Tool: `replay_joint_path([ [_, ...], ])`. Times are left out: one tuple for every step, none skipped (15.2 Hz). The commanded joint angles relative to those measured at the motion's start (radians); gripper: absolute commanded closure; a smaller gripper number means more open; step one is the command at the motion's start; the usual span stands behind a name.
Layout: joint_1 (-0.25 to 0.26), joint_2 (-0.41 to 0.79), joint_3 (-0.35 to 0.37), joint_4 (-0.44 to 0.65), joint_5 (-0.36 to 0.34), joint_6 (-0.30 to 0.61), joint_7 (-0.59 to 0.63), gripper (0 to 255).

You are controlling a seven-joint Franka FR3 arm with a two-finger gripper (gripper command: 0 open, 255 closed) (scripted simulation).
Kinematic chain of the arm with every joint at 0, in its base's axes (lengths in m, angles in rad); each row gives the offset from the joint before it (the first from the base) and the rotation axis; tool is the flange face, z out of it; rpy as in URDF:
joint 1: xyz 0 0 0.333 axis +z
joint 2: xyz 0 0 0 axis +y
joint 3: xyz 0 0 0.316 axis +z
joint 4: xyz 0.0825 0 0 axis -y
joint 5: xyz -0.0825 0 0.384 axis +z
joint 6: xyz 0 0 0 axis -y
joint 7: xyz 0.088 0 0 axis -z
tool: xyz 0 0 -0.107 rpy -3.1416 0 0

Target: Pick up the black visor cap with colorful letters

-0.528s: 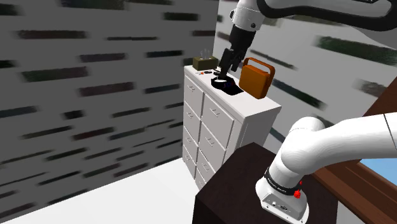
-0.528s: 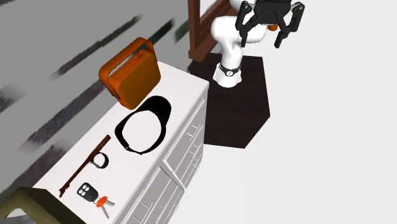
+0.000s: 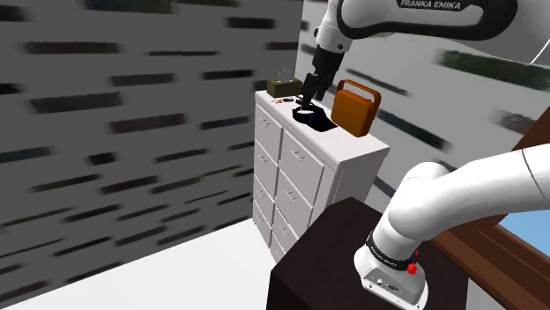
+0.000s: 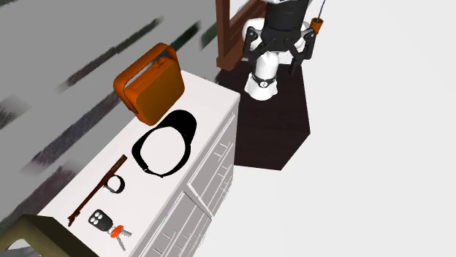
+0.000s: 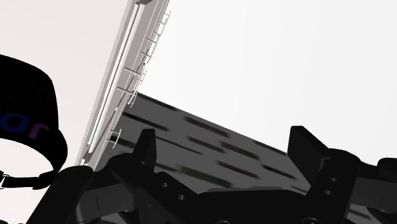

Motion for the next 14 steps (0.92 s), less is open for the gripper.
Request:
replay_joint_path([
  [-0.007,0.052,-0.03,0.004,-0.011,0.048,-0.031,0],
  [-0.011,0.077,-0.046,0.008,-0.015,0.069,-0.048,0],
  [-0.015,0.104,-0.062,0.013,-0.019,0.089,-0.065,0],
  [-0.018,0.131,-0.078,0.019,-0.022,0.109,-0.082,0],
  [-0.021,0.159,-0.093,0.026,-0.024,0.129,-0.098,0],
  [-0.023,0.187,-0.109,0.035,-0.025,0.148,-0.115,0],
  [-0.025,0.217,-0.125,0.045,-0.025,0.166,-0.133,0],
  [-0.027,0.247,-0.141,0.057,-0.024,0.184,-0.15,0],
  [-0.029,0.278,-0.156,0.069,-0.022,0.201,-0.168,0],
  [-0.031,0.31,-0.171,0.083,-0.019,0.218,-0.186,0],
  [-0.033,0.342,-0.186,0.098,-0.014,0.234,-0.205,0],
  [-0.034,0.375,-0.201,0.114,-0.008,0.249,-0.224,0],
  [-0.035,0.409,-0.216,0.132,-0.001,0.263,-0.243,0],
  [-0.036,0.443,-0.23,0.15,0.008,0.276,-0.263,0],
])
